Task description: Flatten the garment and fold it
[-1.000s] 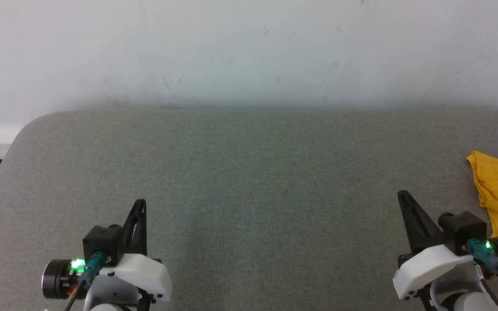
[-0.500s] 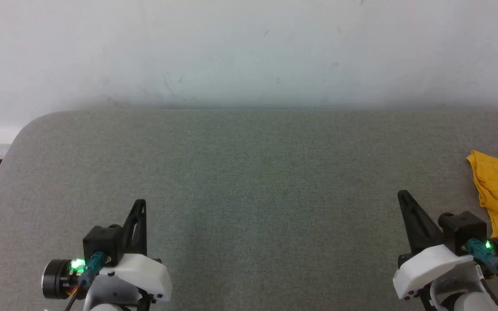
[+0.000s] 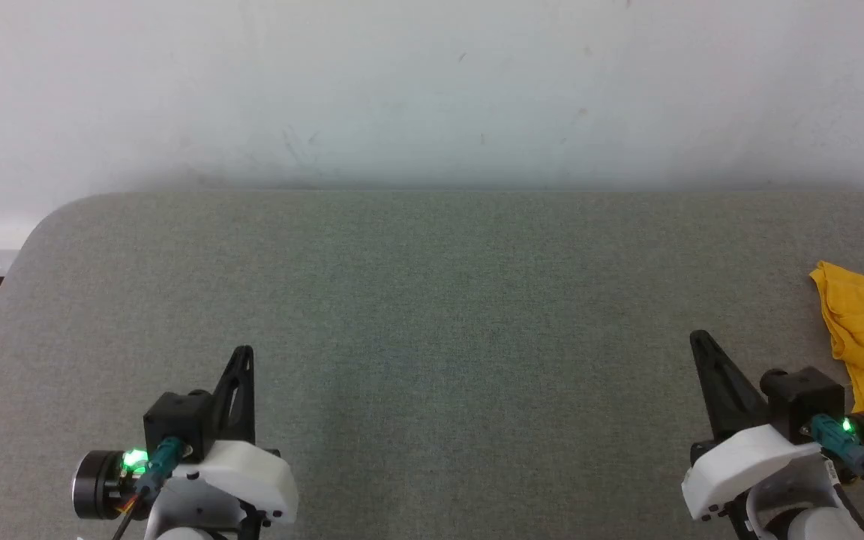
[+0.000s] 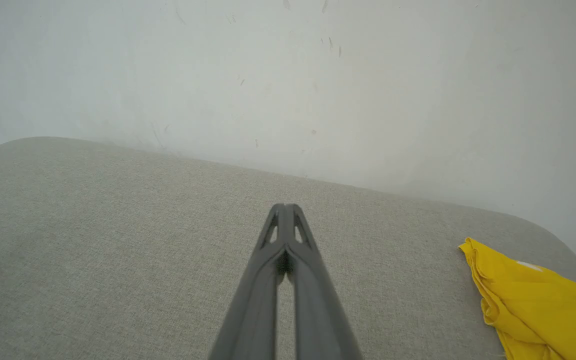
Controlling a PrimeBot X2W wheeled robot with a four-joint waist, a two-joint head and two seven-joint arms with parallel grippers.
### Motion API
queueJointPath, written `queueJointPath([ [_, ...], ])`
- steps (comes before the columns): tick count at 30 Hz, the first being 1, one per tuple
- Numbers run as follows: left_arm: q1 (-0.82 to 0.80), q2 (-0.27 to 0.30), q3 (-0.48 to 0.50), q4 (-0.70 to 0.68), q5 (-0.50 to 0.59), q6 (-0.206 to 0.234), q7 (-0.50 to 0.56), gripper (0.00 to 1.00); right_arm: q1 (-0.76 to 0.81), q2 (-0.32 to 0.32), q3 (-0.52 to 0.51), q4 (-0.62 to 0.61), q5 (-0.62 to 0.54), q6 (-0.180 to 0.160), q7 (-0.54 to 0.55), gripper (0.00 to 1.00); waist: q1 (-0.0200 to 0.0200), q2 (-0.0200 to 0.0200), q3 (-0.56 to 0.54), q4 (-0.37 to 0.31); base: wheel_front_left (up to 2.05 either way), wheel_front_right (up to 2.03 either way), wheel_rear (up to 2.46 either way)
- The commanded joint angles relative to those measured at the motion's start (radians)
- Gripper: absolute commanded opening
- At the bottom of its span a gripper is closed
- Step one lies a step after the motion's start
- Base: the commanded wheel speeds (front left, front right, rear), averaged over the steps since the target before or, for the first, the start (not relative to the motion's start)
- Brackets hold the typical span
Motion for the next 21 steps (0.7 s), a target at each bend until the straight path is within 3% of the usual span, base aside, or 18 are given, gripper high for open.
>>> queueJointPath([
  [1, -0.012, -0.005, 0.004, 0.002, 0.006, -0.002, 0.0, 0.0, -0.014, 0.003, 0.0, -0.006, -0.008, -0.002, 0.0, 0.0, 0.0, -0.0001, 0.0, 0.0, 0.0, 0.0, 0.0],
  [21, -0.012, -0.005, 0.004, 0.002, 0.006, -0.002, 0.0, 0.0, -0.014, 0.003, 0.0, -0.006, -0.008, -0.002, 0.0, 0.0, 0.0, -0.0001, 0.0, 0.0, 0.0, 0.0, 0.0],
])
